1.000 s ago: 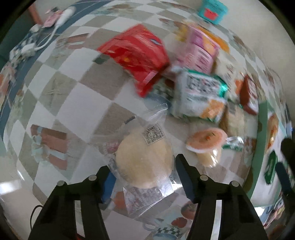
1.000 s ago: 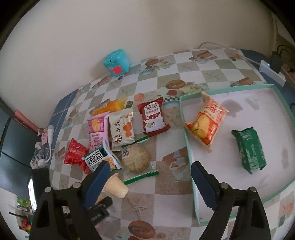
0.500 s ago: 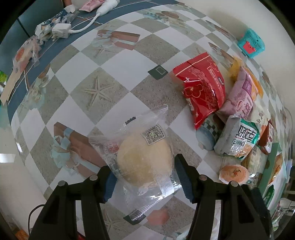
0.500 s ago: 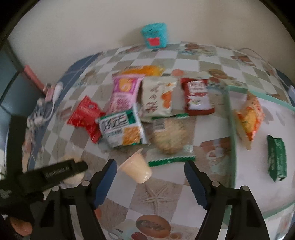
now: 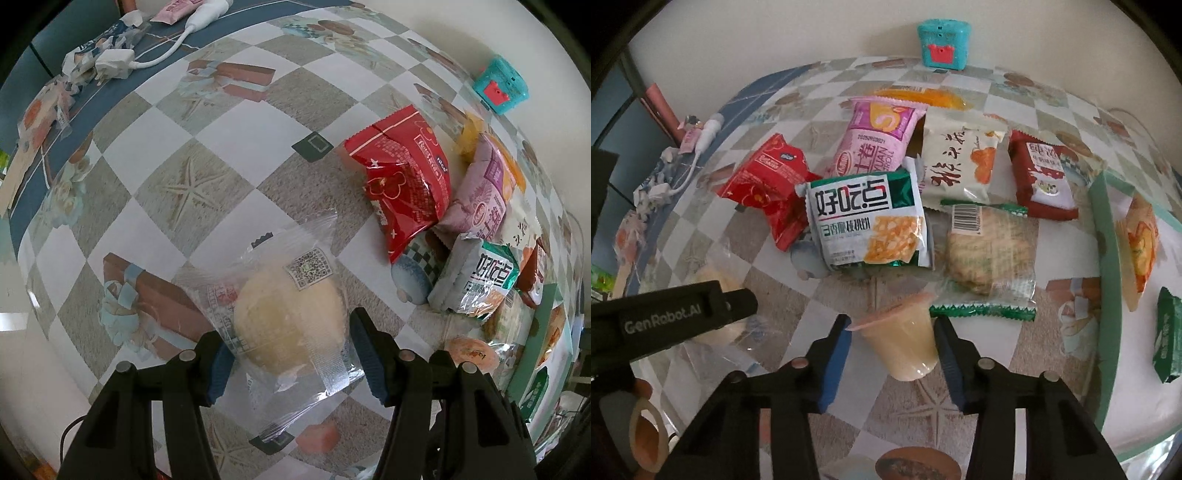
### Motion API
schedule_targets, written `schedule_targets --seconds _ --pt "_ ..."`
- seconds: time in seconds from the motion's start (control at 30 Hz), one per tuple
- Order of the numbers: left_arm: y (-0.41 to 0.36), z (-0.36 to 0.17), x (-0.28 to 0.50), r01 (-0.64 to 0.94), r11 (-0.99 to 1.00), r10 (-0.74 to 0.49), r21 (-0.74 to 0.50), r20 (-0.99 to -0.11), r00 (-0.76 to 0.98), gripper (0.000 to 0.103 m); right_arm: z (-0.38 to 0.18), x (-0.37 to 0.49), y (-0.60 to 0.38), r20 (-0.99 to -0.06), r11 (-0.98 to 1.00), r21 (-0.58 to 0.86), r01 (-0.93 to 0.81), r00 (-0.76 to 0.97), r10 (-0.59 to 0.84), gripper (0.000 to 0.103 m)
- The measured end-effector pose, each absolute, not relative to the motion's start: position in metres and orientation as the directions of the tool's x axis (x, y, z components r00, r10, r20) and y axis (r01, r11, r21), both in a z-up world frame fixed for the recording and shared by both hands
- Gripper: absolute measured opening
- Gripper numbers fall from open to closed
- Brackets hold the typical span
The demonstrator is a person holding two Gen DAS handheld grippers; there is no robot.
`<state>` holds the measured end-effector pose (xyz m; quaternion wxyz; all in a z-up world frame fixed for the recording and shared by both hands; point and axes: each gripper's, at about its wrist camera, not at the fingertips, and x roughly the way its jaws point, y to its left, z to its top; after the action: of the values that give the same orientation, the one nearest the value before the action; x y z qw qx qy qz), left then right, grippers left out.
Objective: Organize snacks
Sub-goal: 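Grasp the yellow pudding cup with the right tool while the left holds the bun, then carry the bun and pudding cup into the tray and open both tools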
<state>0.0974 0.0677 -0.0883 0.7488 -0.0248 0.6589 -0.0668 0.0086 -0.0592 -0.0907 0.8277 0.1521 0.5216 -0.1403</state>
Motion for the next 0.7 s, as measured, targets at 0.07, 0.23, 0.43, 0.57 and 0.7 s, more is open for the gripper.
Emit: schedule_targets --seconds 0.07,0.23,0.43,0.57,0.7 --pt "0.067 -0.087 0.098 0.069 0.990 -0.131 -0.123 -0.984 0.125 0.062 -0.090 0.008 -0.060 -0.904 0.911 0.111 0.397 0.421 -0.073 0.048" --pt "0.065 -0.084 0.096 0.080 0.989 -0.136 -0.126 -0.982 0.132 0.059 -0.087 0.004 -0.065 -0.902 0.897 0.135 0.421 0.427 -0.065 0.048" --pt "0.062 -0.070 0.092 0.092 0.985 -0.161 -0.148 -0.975 0.154 0.055 -0.065 -0.004 -0.075 -0.871 0.871 0.188 0.454 0.486 -0.065 0.048" --pt "0.064 -0.053 0.089 0.089 0.983 -0.174 -0.160 -0.966 0.191 0.055 -0.048 -0.013 -0.084 -0.846 0.847 0.236 0.476 0.529 -0.061 0.048" --pt "0.065 -0.036 0.084 0.094 0.982 -0.180 -0.162 -0.956 0.232 0.055 -0.034 -0.022 -0.092 -0.826 0.820 0.273 0.502 0.559 -0.068 0.048"
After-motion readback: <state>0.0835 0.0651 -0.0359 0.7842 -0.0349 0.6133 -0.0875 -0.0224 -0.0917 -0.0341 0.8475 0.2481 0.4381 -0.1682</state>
